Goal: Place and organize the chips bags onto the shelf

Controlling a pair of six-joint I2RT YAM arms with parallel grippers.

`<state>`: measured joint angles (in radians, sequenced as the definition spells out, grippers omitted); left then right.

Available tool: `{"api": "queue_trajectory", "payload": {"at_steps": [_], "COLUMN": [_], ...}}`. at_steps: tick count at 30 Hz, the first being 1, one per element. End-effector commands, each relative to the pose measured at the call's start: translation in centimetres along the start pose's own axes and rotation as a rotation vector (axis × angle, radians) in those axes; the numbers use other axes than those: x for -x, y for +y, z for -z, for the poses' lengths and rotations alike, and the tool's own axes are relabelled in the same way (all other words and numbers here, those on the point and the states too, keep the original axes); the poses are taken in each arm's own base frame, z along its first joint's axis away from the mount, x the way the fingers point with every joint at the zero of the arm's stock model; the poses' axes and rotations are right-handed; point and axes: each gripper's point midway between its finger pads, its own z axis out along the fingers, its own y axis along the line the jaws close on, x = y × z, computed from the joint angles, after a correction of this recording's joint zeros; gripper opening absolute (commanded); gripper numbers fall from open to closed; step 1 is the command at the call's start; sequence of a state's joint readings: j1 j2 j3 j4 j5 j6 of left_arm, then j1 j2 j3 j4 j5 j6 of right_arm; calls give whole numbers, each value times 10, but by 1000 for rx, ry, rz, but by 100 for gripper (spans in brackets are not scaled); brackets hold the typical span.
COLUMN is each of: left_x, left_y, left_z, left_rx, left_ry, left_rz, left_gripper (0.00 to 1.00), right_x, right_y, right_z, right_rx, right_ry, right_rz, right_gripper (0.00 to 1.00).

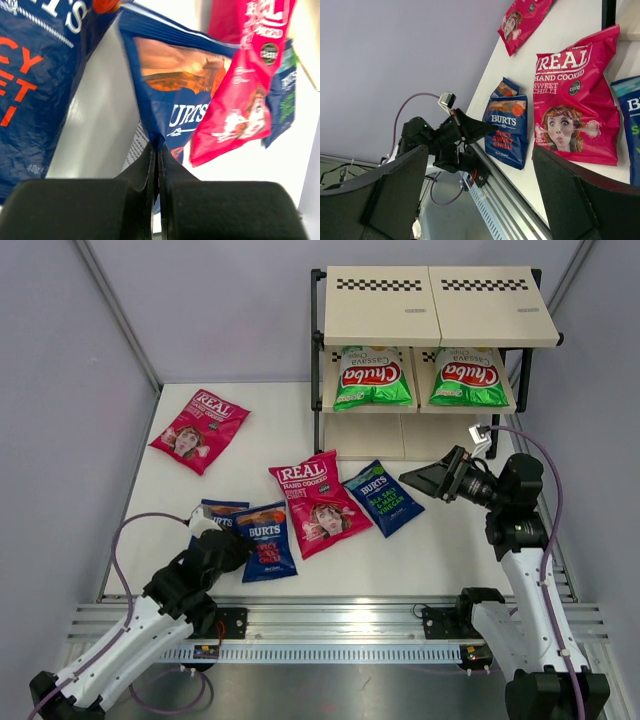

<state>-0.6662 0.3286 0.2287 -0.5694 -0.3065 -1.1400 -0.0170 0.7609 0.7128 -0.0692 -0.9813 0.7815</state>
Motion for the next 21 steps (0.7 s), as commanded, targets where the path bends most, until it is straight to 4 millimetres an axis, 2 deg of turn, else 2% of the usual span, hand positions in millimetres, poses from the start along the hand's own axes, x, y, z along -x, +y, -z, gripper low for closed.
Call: {"api": "queue_trajectory", "payload": {"at_steps": [1, 2, 4, 5, 6, 8, 11, 12, 13, 17, 18, 19, 21], "left_x": [33, 37, 46, 51, 57, 68, 83, 85, 89, 108, 113, 116, 123], "left_y": [-38, -42, -55, -59, -64, -79, -100, -105, -113, -155, -168, -177, -201], "left_z": [20, 24, 35, 40, 45, 59, 75, 78, 82, 108, 118, 124, 137], "left_rx": [-95, -109, -147, -162, -179, -228, -286, -302, -319, -467, -518, -550, -643], "left_ry": [-89, -97, -115, -125, -141, -164, -190, -188, -190, -209, -206, -201, -191], "left_rz": [52, 57, 67, 73, 84, 96, 112, 115, 121, 173, 186, 208, 243], "left_gripper": [0, 0, 0, 0, 0, 0, 0, 0, 0, 0, 0, 0, 0], "right_x": [-2, -8, -14, -23, -28, -35, -46, -55, -54, -69, -68, -79, -81], "right_y": [-7, -4, -12, -10, -16, -14, 3, 7, 17, 44, 42, 57, 62], "right_z": [-5, -11, -16, -23, -28, -38, -51, -56, -58, -64, -68, -69, -74], "right_rx": [5, 29, 27, 46, 32, 47, 123, 137, 176, 246, 231, 279, 291], "right_ry": [-2, 21, 23, 55, 55, 58, 13, 0, -30, -83, -117, -103, -153], "right_rz": [-7, -10, -29, -43, -57, -60, -65, -70, -46, -11, -16, -10, -12], "right_gripper": [92, 92, 91, 91, 90, 89, 87, 87, 87, 87, 87, 87, 86]}}
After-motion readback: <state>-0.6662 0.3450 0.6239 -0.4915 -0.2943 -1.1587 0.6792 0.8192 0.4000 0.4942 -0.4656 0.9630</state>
